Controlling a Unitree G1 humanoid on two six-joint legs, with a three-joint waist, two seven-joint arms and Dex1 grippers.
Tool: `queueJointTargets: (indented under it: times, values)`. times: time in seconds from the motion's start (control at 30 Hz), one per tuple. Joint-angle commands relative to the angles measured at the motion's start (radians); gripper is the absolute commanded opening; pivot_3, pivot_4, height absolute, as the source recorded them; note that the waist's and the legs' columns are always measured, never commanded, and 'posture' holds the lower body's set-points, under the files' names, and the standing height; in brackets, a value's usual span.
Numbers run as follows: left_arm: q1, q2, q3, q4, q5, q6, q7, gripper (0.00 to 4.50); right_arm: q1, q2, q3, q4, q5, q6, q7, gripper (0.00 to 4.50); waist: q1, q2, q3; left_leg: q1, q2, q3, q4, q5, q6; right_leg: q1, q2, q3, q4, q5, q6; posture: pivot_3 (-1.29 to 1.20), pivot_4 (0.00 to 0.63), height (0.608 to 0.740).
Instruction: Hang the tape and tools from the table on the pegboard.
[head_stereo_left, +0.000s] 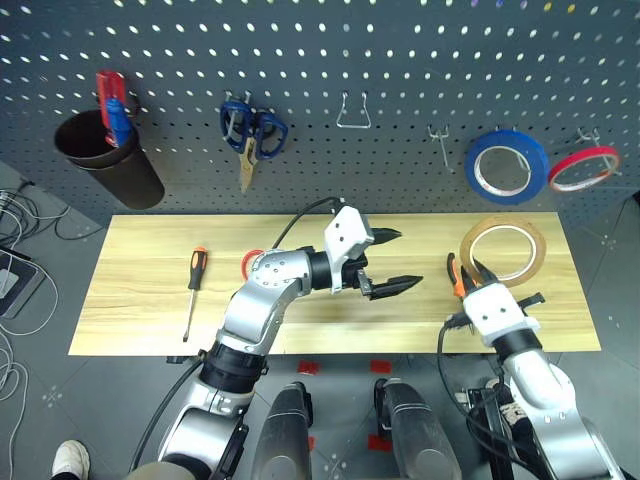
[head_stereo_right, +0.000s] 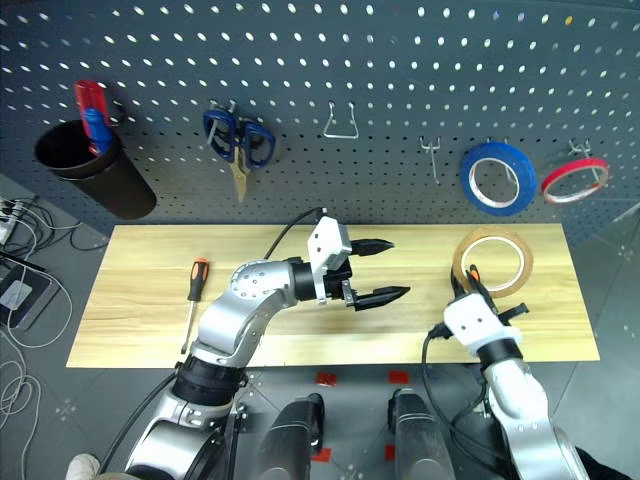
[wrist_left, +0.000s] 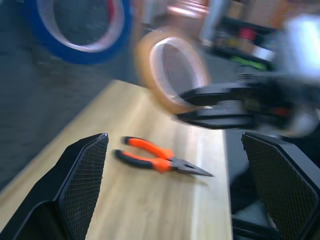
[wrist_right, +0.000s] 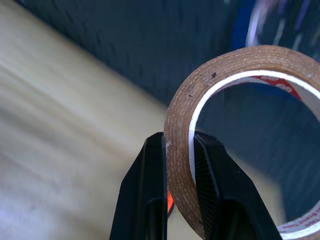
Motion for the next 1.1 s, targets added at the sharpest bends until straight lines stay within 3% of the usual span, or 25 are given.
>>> queueJointTargets:
  times: [0.03, 0.13, 0.37, 0.73, 1.1]
  values:
    - [0.000, 0.000, 0.030, -0.060, -0.015, 0.023, 0.078, 4.50, -0.029, -0.001, -0.009, 0.062, -0.060, -0.185, -0.066, 0.45, 0.000, -0.002, -0.013, 0.003, 0.000, -0.001, 0.000, 0.000, 0.000, 0.003, 0.000, 0.000, -0.001, 0.000, 0.000, 0.02, 0.215, 0.740]
    - [-0.017, -0.012, 0.038, -0.063, -0.026, 0.041, 0.122, 4.50, -0.171, -0.001, -0.010, 0.198, -0.064, -0.257, -0.066, 0.45, 0.003, -0.008, -0.036, 0.004, 0.000, 0.000, 0.001, 0.000, 0.000, 0.006, 0.000, 0.000, -0.003, 0.002, 0.002, 0.04, 0.203, 0.740]
    - [-0.049, -0.031, 0.001, -0.049, -0.030, 0.025, 0.143, 4.50, -0.460, 0.032, -0.005, 0.528, -0.040, -0.424, -0.077, 0.45, 0.017, -0.008, -0.052, 0.004, 0.001, 0.000, -0.001, 0.000, 0.000, 0.005, 0.001, -0.001, -0.004, 0.002, 0.001, 0.05, 0.193, 0.740]
    - [-0.073, -0.017, 0.000, -0.028, -0.034, 0.015, 0.146, 4.50, -0.577, 0.079, 0.000, 0.718, 0.086, -0.482, 0.061, 0.45, 0.028, -0.008, -0.072, 0.004, 0.000, 0.001, 0.001, 0.000, 0.000, 0.006, 0.000, 0.000, -0.002, 0.003, 0.001, 0.08, 0.191, 0.740]
    - [-0.072, -0.012, -0.010, -0.036, -0.040, 0.019, 0.149, 4.50, -0.525, 0.102, -0.017, 0.656, 0.125, -0.408, 0.115, 4.09, 0.030, -0.007, -0.080, 0.004, 0.000, 0.001, 0.001, 0.000, 0.000, 0.006, 0.000, 0.000, -0.001, 0.003, 0.000, 0.06, 0.186, 0.740]
